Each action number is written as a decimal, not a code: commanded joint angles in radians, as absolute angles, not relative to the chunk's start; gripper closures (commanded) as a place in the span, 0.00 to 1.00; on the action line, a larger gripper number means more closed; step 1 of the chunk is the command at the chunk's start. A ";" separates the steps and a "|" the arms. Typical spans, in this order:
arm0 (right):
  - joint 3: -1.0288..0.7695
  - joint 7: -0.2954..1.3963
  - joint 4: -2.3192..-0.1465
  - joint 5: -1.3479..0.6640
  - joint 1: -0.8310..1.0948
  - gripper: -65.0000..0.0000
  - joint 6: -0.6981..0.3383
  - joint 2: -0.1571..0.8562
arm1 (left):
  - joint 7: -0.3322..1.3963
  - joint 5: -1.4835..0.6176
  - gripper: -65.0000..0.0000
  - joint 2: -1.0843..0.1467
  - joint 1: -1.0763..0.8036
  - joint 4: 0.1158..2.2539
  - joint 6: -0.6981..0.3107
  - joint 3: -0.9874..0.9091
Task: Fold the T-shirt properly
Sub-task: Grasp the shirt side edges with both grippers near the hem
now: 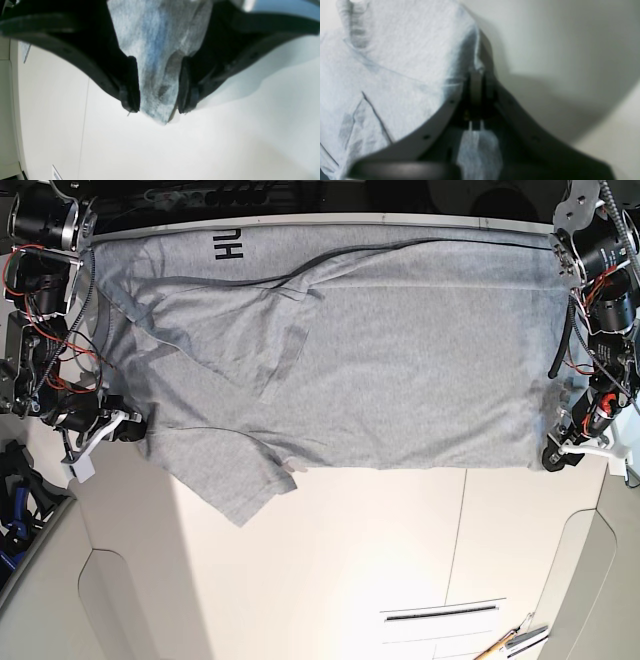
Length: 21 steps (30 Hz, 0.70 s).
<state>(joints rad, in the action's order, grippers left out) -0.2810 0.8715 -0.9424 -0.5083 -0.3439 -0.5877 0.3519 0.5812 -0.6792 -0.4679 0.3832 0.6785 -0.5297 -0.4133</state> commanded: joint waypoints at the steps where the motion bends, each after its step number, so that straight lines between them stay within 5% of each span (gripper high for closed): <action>1: -0.279 0.890 -0.949 -0.479 -0.357 1.00 -0.579 0.363 | 0.593 -0.650 0.55 -0.479 0.402 0.687 -0.527 -0.413; 15: -0.279 0.890 -0.949 -0.479 -0.357 1.00 -0.579 0.363 | 0.527 -0.498 0.56 -0.480 0.402 0.687 -0.480 -0.262; 21: -0.279 0.890 -0.949 -0.479 -0.357 1.00 -0.579 0.363 | 0.493 -0.454 0.78 -0.487 0.402 0.687 -0.456 -0.249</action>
<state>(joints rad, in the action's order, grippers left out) -0.2810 0.8715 -0.9424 -0.5083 -0.3439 -0.5877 0.3515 0.4442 -0.4808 -0.4740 0.3965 0.6868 -0.4744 -0.2504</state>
